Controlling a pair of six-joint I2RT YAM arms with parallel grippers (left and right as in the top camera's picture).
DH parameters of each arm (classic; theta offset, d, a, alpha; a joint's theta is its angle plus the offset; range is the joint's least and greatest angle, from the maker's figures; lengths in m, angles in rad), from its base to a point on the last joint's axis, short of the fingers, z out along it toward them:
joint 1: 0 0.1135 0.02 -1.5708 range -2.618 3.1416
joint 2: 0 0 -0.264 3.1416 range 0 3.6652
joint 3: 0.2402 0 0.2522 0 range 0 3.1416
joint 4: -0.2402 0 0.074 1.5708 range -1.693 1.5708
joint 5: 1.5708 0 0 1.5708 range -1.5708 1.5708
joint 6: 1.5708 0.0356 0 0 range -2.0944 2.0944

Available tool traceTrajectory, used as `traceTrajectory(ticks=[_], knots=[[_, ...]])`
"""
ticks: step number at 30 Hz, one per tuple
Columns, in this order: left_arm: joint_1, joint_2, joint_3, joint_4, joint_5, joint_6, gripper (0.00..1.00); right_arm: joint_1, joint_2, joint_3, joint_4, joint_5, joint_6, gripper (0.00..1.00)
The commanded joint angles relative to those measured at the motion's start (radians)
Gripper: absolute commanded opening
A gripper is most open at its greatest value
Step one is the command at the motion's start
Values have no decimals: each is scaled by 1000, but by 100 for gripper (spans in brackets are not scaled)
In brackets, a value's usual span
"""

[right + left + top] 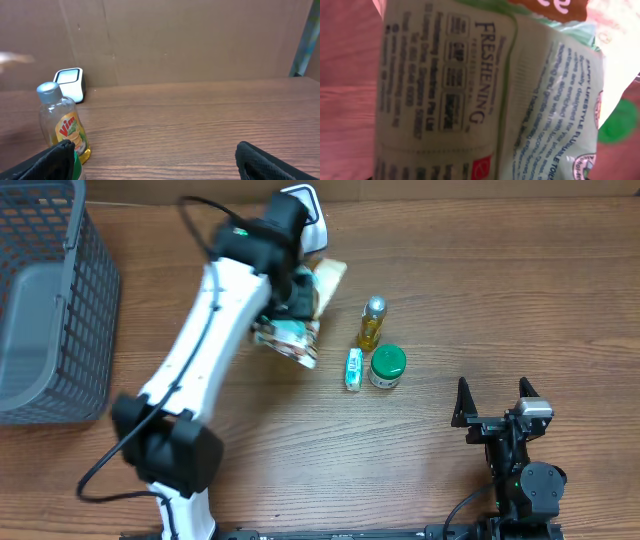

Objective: Scan the item barcode
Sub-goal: 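Carry the wipes package with the left gripper to the table center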

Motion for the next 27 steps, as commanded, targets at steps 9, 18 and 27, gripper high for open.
traceTrajectory(ticks=[9, 18, 27], knots=[[-56, 43, -180, 148, -90, -291, 9, -3, -8, -11, 6, 10, 4, 100], [-101, 43, -338, 315, -72, -304, 11, -3, -8, -11, 6, 10, 4, 100], [-153, 44, -460, 422, -148, -220, 16, -3, -8, -11, 6, 10, 4, 100]])
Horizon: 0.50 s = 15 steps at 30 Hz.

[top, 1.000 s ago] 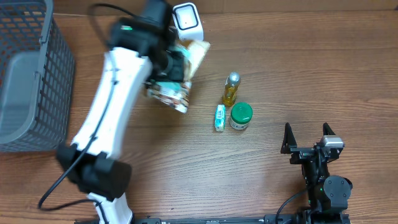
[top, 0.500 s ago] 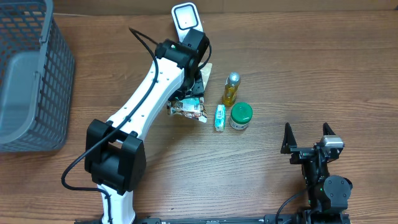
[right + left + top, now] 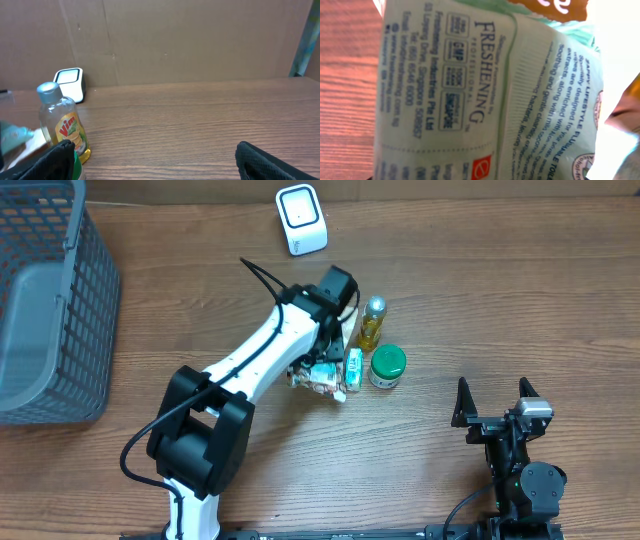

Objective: Scan the item barcode
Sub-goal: 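Carry the wipes package with the left gripper to the table center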

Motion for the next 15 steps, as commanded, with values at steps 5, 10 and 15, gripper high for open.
traceTrajectory(ticks=[5, 10, 15], knots=[[-3, 2, -36, 0, -90, 29, 17, -3, -8, -11, 6, 10, 4, 100], [-4, 2, -36, 5, -89, -12, 19, -3, -8, -11, 6, 10, 4, 100], [-5, 2, -36, -9, -83, -15, 26, -3, -8, -11, 6, 10, 4, 100]])
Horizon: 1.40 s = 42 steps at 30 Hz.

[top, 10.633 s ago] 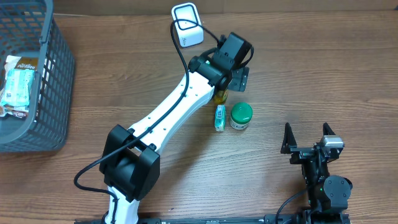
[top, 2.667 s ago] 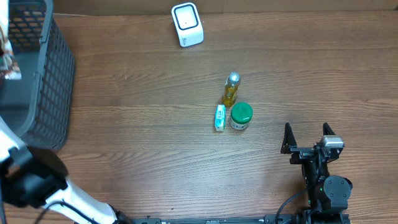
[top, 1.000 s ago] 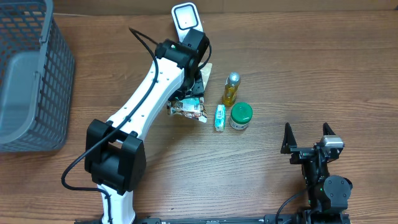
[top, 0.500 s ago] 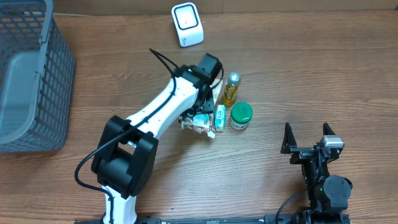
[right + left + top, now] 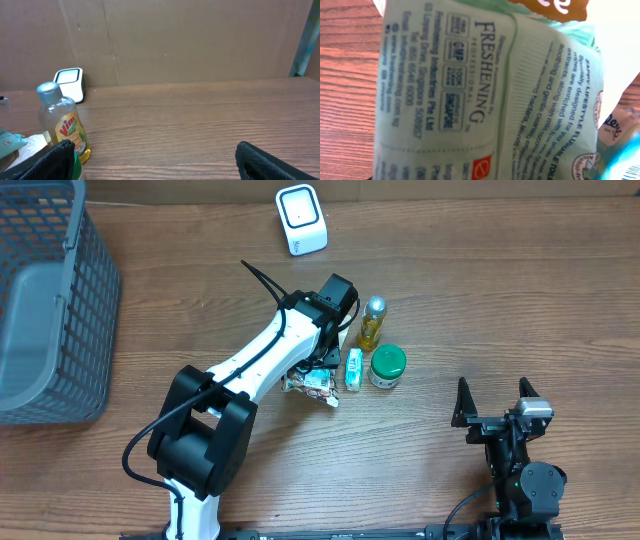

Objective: Scan the item barcode
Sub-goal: 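Carry the wipes package with the left gripper to the table center, then lower the package onto the table left of the Kleenex pack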

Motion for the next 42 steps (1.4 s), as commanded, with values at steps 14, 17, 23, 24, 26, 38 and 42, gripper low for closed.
traceTrajectory(ticks=[14, 17, 23, 24, 26, 38, 42], knots=[[3, 2, -3, -26, -19, -16, 86, -3, -8, -11, 6, 10, 4, 100], [3, 2, -3, -27, -19, -15, 82, -3, -8, -11, 6, 10, 4, 100], [4, 2, -3, -29, -20, -12, 67, -3, -8, -11, 6, 10, 4, 100], [3, 2, -3, -29, -20, -12, 67, -3, -8, -11, 6, 10, 4, 100], [4, 2, -3, -30, -20, -11, 64, -3, -8, -11, 6, 10, 4, 100], [5, -15, -2, -26, -32, -12, 25, -3, -8, -11, 6, 10, 4, 100], [16, -51, 9, -16, -35, -13, 20, -3, -8, -11, 6, 10, 4, 100]])
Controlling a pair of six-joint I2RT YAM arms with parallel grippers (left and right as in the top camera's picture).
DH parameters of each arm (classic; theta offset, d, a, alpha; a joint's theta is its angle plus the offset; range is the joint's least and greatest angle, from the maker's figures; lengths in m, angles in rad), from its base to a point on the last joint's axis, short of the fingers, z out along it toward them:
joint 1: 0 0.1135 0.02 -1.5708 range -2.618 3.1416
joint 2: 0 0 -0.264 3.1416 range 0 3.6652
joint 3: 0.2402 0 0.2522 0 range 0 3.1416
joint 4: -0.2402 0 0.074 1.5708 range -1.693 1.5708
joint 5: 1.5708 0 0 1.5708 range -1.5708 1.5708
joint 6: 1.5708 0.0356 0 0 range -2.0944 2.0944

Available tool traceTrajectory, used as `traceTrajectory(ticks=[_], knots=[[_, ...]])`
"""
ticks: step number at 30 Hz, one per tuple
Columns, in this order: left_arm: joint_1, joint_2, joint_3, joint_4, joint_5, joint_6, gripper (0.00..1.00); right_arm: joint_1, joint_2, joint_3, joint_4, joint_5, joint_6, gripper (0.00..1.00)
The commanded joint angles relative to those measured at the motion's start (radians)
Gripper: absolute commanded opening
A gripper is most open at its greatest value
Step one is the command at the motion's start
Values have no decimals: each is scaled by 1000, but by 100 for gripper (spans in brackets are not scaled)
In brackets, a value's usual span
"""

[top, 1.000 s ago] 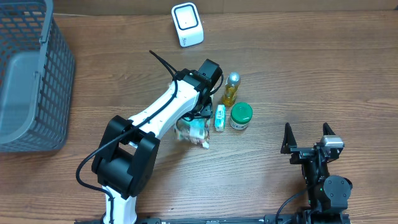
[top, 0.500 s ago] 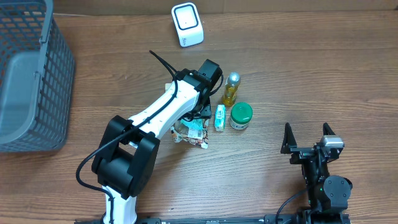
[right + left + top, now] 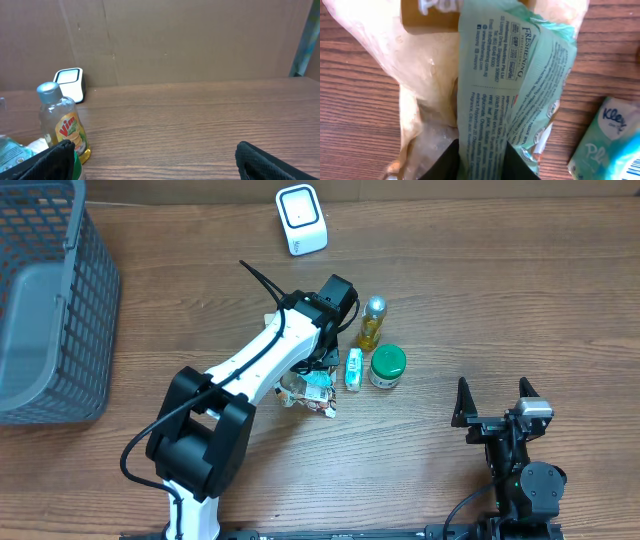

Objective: Scan the item barcode
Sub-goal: 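Lower the package onto the table left of the Kleenex pack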

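Observation:
A green and tan wet-wipes packet (image 3: pixel 308 388) lies on the table just left of the small tissue pack. My left gripper (image 3: pixel 318 365) stands directly over it. In the left wrist view the packet (image 3: pixel 520 75) sits a little way below the camera. Its green flap runs up between the two black fingertips (image 3: pixel 445 162) of the left gripper (image 3: pixel 480 162), which is open. The white barcode scanner (image 3: pixel 301 218) stands at the back edge. My right gripper (image 3: pixel 492 415) rests open at the front right, nothing between its fingers (image 3: pixel 270 160).
A Vim bottle (image 3: pixel 371 323), a green-lidded jar (image 3: pixel 387 365) and a small tissue pack (image 3: pixel 353 368) stand close to the packet's right. A grey mesh basket (image 3: pixel 50 300) fills the far left. The scanner (image 3: pixel 70 84) also shows in the right wrist view.
The packet filled the left wrist view close up; now it lies farther from the camera on the wood, with the fingertips showing on both sides. Overhead, it sits slightly lower and further left.
My left gripper first held the packet up at the back beside the scanner. Then it was down beside the bottle and tissue pack, still gripping the packet. Now the packet rests on the table under the opened fingers. The right arm stayed still.

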Motion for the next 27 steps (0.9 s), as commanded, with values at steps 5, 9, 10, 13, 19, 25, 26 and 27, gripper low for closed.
traceTrajectory(ticks=[5, 9, 10, 13, 19, 25, 26, 27], knots=[[38, -62, 12, -3, 4, -5, 8, -3, -8, -11, 6, 10, 3, 100], [60, -62, 11, -33, -9, -5, 4, -3, -8, -11, 6, 10, 3, 100], [68, -62, 11, -33, -8, -5, 4, -3, -8, -11, 6, 10, 3, 100], [107, -62, 11, -32, 37, -3, 4, -3, -8, -11, 6, 10, 3, 100], [169, -62, 11, -10, 229, 121, 4, -3, -8, -11, 6, 10, 3, 100], [177, -62, 10, -25, 241, 122, 4, -3, -8, -11, 6, 10, 3, 100], [174, -62, 9, -25, 237, 121, 4, -3, -8, -11, 6, 10, 3, 100], [171, -62, 8, -25, 231, 116, 4, -3, -8, -11, 6, 10, 3, 100]])
